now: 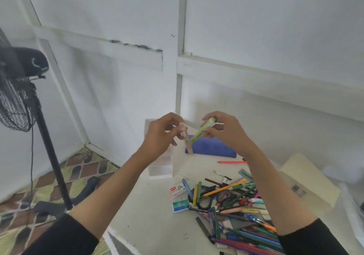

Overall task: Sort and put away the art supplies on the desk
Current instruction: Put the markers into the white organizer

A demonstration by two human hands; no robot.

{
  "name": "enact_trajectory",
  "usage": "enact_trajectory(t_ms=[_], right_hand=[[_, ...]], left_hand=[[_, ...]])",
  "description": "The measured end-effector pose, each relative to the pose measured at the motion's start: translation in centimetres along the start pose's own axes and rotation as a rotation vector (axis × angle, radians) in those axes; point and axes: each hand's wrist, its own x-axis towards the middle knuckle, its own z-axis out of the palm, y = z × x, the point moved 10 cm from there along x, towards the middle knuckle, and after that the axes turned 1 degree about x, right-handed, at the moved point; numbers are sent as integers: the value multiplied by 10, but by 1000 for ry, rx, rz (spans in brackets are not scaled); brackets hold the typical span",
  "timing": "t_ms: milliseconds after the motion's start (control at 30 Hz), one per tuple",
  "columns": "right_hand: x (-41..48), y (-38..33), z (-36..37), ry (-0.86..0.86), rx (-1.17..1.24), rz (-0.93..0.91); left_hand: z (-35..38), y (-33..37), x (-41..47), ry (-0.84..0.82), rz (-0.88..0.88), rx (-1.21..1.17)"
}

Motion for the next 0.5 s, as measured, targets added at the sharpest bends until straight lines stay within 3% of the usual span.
enact_trajectory(t_ms=[167, 300, 500], right_hand=[[6, -39, 48, -97, 92, -101], [5, -59, 73, -82, 22, -242], [1, -54, 117, -155, -191, -359]], left_hand=[[-64, 16, -19, 173, 35, -22], [-96, 13, -32, 292, 37, -1], [-96, -20, -42, 230, -47, 183]])
